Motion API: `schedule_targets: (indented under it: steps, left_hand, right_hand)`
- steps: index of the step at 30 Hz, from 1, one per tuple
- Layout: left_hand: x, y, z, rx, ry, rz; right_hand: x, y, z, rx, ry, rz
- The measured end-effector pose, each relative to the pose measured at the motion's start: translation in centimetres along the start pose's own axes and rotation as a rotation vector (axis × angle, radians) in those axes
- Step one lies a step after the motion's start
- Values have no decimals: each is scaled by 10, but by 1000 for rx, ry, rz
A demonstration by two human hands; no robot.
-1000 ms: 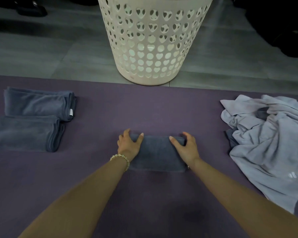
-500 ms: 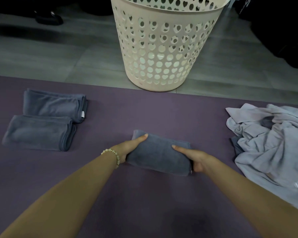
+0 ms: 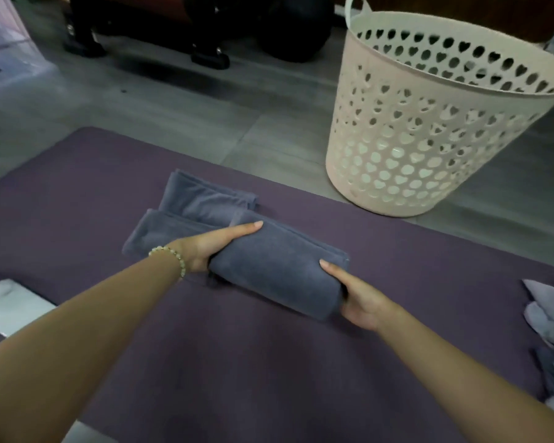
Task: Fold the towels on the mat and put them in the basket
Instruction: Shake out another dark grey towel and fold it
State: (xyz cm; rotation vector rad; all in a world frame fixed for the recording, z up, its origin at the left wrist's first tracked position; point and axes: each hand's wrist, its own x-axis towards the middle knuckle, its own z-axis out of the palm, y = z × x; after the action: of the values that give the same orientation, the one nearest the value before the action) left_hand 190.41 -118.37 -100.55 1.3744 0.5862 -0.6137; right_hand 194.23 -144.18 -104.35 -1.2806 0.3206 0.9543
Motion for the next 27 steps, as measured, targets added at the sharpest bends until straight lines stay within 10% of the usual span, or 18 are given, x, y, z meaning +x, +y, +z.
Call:
schedule_targets:
  steps: [7, 16, 27]
  left_hand:
    - [-16, 13, -110, 91, 133, -42]
    - [35, 26, -166, -338, 536, 471]
    - [102, -6, -190, -156, 781, 327]
  right_hand:
    - [53, -15, 93, -188, 0, -127]
    - [152, -77, 168, -163, 183, -386]
    - [208, -38, 167, -268, 404, -332]
